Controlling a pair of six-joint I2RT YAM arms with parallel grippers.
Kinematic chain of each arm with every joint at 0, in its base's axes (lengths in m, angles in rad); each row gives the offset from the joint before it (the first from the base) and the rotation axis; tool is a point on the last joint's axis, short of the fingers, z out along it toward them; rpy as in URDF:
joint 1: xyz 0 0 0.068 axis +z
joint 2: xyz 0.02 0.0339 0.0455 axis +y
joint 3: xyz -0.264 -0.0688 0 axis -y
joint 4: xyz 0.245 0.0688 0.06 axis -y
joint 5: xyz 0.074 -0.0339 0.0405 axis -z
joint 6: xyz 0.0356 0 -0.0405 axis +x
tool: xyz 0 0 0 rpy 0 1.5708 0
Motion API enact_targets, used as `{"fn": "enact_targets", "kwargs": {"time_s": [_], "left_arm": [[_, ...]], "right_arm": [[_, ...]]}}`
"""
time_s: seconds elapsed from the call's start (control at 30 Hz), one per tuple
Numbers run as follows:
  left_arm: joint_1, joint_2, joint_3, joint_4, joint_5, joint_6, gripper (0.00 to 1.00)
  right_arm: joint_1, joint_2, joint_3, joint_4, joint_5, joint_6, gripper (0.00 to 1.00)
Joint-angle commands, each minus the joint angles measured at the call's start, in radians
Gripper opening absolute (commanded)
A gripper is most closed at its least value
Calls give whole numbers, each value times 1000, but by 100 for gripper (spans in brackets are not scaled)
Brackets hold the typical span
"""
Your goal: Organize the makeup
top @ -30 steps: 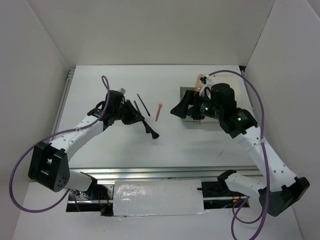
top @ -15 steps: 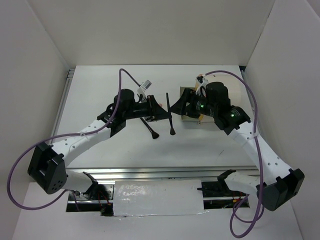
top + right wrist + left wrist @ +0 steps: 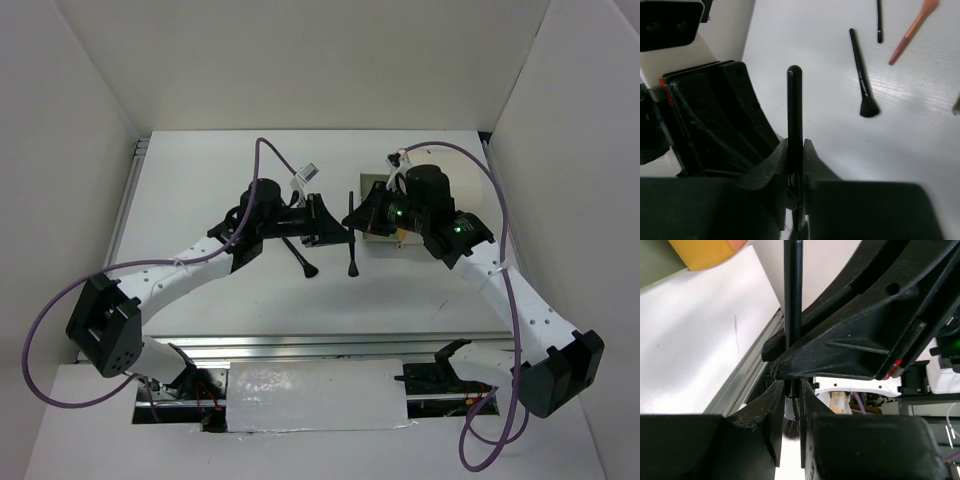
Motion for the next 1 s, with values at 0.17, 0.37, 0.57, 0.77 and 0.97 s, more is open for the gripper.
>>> {"fn": "enact_targets", "kwargs": {"time_s": [0.17,0.37,0.57,0.77,0.97], "left_arm": [[-5,34,74,22,24,26,26],[1,42,192,-228,-118,125,99],[82,-29,226,-616,-384,166,99],[193,-161,113,-759,-419,159,100],[206,-323,81,-846,-451,227,99]], "right_arm": [[10,15,16,29,33,-24,0],[10,53,83,-34,186,-41,0],[8,197,183,-73,473,-120,0],[7,396,312,-126,752,-134,0],[5,541,410,-148,901,-151,0]]}}
